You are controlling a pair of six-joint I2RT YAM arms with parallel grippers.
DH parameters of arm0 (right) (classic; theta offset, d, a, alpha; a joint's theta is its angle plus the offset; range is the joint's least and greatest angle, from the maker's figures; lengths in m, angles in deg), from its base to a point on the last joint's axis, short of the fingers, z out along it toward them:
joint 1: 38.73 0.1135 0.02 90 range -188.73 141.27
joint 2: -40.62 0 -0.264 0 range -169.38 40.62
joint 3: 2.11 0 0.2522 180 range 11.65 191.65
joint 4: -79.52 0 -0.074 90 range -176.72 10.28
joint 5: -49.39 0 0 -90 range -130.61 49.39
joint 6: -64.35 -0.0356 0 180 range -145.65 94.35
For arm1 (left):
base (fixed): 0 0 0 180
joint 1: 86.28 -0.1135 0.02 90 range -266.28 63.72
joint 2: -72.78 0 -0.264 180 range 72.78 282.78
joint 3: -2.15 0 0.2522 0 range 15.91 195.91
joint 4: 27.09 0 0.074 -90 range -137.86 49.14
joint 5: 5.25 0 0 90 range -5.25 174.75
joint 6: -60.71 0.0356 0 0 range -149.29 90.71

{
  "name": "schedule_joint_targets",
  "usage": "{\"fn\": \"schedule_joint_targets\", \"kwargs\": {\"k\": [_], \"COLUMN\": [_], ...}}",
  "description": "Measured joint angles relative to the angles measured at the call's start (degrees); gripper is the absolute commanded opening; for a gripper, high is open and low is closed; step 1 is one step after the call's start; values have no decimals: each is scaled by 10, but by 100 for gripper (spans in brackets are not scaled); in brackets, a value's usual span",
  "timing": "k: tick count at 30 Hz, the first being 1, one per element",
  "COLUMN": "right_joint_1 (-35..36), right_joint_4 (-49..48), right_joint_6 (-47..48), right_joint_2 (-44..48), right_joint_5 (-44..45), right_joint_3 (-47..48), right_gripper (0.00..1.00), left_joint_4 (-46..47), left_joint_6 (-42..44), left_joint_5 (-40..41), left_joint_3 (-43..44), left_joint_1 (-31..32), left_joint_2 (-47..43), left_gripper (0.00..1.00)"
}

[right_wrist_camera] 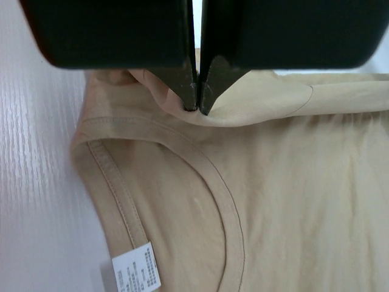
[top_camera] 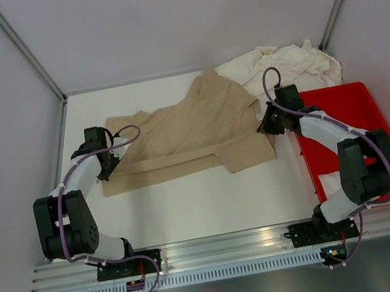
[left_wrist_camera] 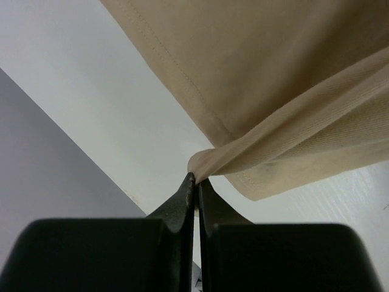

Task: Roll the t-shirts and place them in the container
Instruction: Fold the tshirt

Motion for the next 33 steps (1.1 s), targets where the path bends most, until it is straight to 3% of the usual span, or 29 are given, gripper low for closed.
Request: {"fn": "schedule_joint_targets", "kwargs": {"k": [19, 33], "right_joint_1": [0, 0], "right_joint_4": [2, 7], "right_joint_6": [7, 10], "right_joint_2": [-100, -121], "right_joint_5": [13, 26], "right_joint_3": [95, 129], "right_gripper": [0, 0], "left_joint_4": [26, 34], "left_joint_6": [-12, -22], "left_joint_5": [0, 1], "left_joint_3": [49, 68], "left_joint_1": [0, 0], "left_joint_2": [84, 121], "left_gripper": [2, 2]}}
